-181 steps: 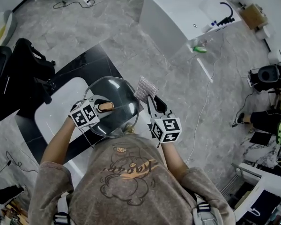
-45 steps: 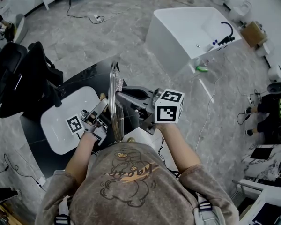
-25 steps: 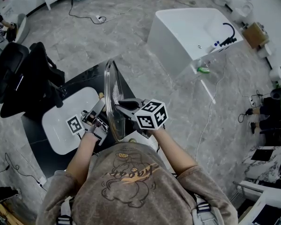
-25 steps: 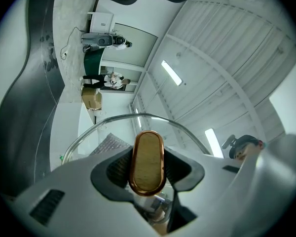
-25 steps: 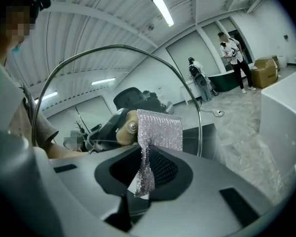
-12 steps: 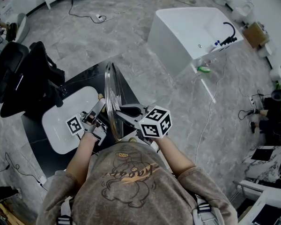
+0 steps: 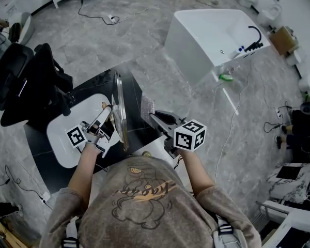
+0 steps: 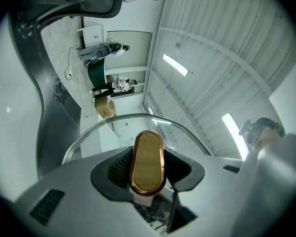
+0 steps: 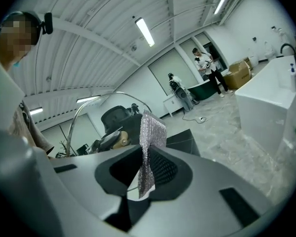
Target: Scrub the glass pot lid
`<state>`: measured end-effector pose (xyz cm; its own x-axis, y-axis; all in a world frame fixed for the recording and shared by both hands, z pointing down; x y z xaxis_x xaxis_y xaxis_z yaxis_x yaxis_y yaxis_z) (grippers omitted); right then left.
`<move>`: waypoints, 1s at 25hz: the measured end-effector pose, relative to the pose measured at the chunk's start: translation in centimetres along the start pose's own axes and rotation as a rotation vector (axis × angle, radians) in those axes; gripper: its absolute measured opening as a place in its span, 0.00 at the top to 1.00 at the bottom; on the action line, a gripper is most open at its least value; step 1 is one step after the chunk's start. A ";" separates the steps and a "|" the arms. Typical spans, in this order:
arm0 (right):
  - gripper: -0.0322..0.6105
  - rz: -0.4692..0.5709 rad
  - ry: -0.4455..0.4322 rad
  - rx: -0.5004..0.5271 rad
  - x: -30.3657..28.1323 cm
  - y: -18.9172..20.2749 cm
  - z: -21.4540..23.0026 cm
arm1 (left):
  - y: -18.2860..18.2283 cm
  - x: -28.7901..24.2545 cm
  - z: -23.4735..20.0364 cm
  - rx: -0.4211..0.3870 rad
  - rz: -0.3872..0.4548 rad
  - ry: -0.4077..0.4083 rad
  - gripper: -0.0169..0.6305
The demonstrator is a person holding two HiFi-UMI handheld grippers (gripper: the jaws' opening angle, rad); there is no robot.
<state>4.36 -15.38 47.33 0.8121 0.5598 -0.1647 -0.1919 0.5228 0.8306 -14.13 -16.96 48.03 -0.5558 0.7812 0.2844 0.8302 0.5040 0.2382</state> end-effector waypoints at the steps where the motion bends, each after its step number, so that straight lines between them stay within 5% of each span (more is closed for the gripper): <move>1: 0.84 0.010 0.018 0.001 0.4 -0.1 0.5 | 0.0 0.0 -0.2 -0.039 -0.024 -0.030 0.69; 5: 0.84 0.036 0.085 0.008 2.0 -0.5 2.0 | 0.4 -0.1 -1.5 -0.187 -0.138 -0.153 0.69; 18: 0.84 0.055 0.340 0.058 4.5 0.7 5.5 | 4.2 -3.2 -5.4 -0.904 -0.666 -0.440 0.69; 25: 0.84 0.067 0.370 0.061 5.1 1.0 5.7 | 6.9 -3.9 -9.9 -0.962 -0.855 -0.512 0.69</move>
<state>11.51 -15.69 50.34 0.5427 0.7916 -0.2808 -0.1958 0.4443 0.8742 -6.67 -20.15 57.75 -0.6205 0.5140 -0.5922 -0.2289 0.6036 0.7637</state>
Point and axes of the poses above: the fingertips, and each gripper's own axes: x backward along the fingers, z to its right, y out of its underside, the point moved 2 cm from there along x, backward along the fingers, and after that the axes turned 8 degrees about z, right-handed, at the moved point
